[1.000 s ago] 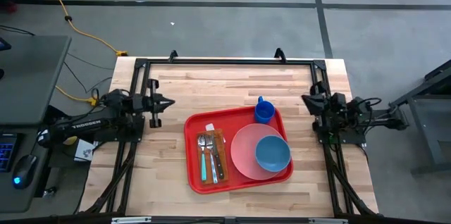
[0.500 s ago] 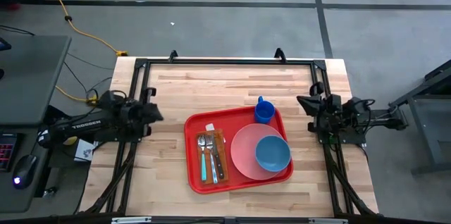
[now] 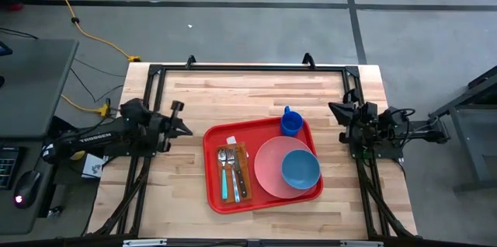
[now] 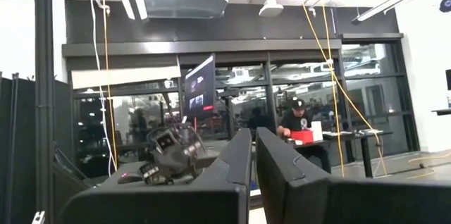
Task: Set up tray
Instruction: Return to Home Position
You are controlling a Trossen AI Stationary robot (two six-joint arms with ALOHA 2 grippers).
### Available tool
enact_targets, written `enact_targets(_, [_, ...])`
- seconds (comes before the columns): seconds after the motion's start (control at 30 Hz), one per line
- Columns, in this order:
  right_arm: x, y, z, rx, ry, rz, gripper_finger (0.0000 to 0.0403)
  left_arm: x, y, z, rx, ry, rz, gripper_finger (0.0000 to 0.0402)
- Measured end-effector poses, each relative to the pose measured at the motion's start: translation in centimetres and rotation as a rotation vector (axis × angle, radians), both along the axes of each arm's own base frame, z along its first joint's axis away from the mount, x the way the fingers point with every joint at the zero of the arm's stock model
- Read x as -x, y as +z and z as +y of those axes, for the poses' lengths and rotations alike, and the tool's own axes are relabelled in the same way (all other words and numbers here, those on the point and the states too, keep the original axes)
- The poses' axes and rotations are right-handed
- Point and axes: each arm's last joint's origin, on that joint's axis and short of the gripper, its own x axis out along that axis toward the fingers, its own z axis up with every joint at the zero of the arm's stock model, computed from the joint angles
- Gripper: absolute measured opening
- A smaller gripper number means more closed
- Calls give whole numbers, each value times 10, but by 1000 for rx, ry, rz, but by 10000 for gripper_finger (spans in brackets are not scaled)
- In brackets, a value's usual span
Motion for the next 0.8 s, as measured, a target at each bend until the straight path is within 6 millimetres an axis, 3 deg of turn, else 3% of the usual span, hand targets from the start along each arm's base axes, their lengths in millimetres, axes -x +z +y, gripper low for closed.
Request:
enact_targets(0.17, [0, 0, 0, 0, 0, -1, 0, -3, -20, 1, 177, -13, 242, 44])
enact_targets(0.4, [0, 0, 0, 0, 1, 0, 0, -2, -40, 1, 276, -4, 458, 44])
enact_targets(0.8, [0, 0, 0, 0, 1, 3, 0, -1, -43, 1, 290, -1, 489, 44])
